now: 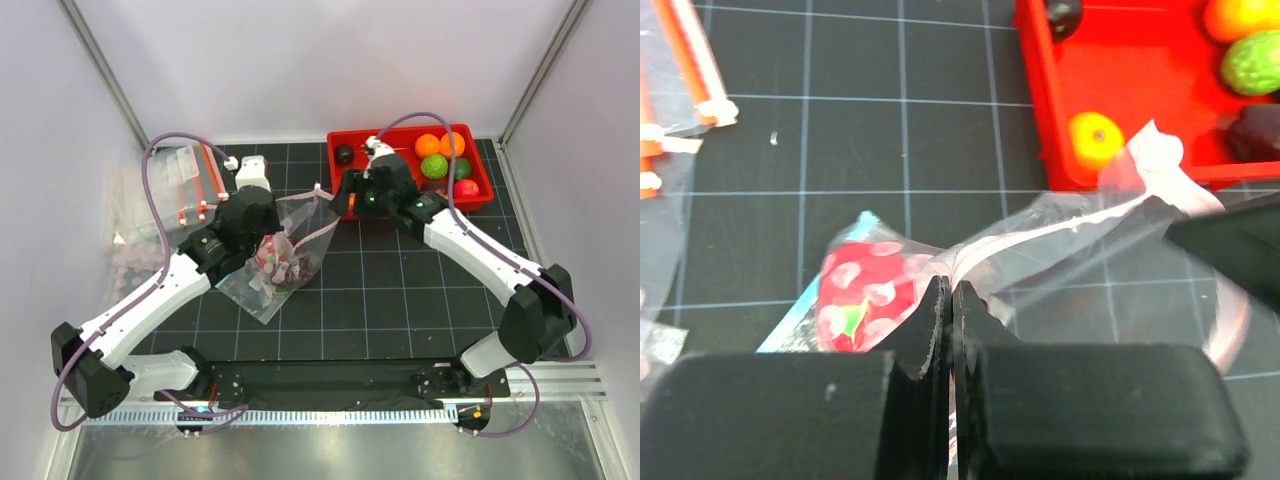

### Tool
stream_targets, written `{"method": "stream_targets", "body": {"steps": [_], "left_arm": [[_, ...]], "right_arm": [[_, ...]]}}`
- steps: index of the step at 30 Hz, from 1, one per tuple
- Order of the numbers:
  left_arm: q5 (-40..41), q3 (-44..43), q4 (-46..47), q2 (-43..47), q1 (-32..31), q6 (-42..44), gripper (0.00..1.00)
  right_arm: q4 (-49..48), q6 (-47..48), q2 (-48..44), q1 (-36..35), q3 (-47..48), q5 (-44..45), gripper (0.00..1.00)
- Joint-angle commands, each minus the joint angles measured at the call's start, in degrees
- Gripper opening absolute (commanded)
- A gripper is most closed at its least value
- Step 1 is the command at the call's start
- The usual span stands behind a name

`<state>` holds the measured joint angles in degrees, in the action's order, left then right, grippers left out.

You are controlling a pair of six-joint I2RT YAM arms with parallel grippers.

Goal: Place the food in the zip-top bag and seal the zipper
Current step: Adjust the zipper food storage bag at the center of the board.

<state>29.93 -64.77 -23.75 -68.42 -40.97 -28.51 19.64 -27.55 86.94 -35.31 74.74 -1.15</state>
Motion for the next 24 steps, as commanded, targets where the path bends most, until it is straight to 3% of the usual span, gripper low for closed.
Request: {"method": "stream_targets", "body": {"steps": [1, 9, 13, 15, 24], "left_arm": [[-1.54, 0.34, 5.64, 1.01, -0.16, 0.04, 0.00], [-3.56, 0.44, 6.17, -0.74, -0.16, -0.49, 0.00], [-4.00, 0.52, 6.26, -1.27, -0.16, -0.49, 0.00], [-4.18, 0.61, 6.35, -1.36, -0.16, -0.58, 0.00], [-5.15, 1.76, 6.79, -0.13, -0.16, -1.63, 0.00]], "right_arm": [[-6.88, -1.02, -6.33, 3.49, -3.01, -2.81, 0.75], [-13.74, -0.05, -15.99, 6.57, -10.39, 4.92, 0.85], [-22.78, -1.88, -18.21, 9.03, -14.53, 6.86, 0.90], [-22.37, -2.77, -16.46, 10.78, -12.27, 7.65, 0.90], [-21.48, -11.02, 8.58, 16.41, 3.10, 4.05, 0.96]]}}
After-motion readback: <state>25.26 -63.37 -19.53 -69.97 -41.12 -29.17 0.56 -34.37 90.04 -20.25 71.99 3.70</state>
